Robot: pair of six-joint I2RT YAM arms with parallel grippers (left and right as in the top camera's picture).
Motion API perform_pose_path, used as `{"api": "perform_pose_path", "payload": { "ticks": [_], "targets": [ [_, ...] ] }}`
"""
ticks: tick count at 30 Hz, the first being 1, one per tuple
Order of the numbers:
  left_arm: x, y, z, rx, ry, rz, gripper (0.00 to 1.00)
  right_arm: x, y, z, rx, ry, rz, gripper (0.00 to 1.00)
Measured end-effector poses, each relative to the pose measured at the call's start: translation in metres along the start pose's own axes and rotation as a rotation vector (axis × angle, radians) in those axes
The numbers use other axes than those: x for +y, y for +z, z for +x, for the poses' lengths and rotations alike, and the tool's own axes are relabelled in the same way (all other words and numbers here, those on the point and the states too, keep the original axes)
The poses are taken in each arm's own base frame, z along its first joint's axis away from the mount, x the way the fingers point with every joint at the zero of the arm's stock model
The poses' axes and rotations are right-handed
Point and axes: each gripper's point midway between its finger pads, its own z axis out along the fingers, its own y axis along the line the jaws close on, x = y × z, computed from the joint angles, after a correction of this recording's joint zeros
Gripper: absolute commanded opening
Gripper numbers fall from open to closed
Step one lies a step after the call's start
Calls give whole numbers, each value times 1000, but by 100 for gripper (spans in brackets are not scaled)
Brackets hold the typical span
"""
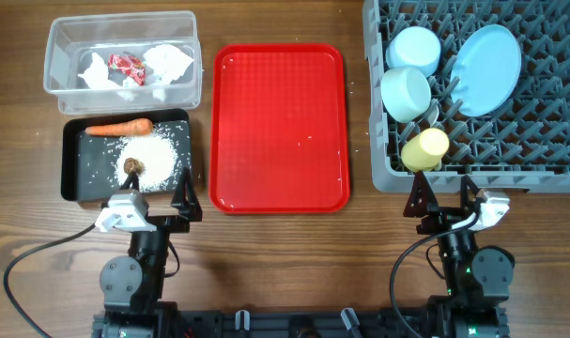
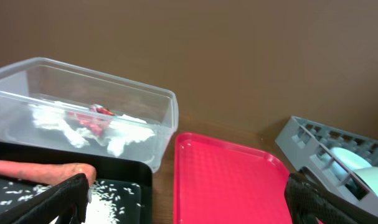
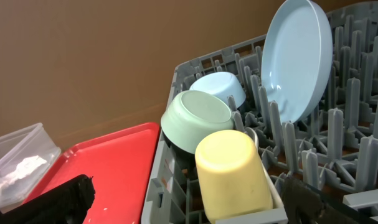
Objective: Sort waste into correct bins and load items into the dishwasher rack
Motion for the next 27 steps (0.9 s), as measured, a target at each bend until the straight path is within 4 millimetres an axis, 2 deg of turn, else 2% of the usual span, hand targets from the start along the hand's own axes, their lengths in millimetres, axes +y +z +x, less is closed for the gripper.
{"api": "perform_pose_path", "payload": {
  "ticks": [8,12,14,15,27],
  "targets": [
    [3,-3,-4,-78,-1,9,100,0,0,0,0,0,0,100],
    [4,-1,11,-25,0,15,100,0,0,0,0,0,0,100],
    [7,-2,35,69,0,13,100,0,0,0,0,0,0,100],
    [7,-2,40,89,0,14,100,0,0,0,0,0,0,100],
    [3,-2,41,94,-1,36,100,0,0,0,0,0,0,100]
  ]
}}
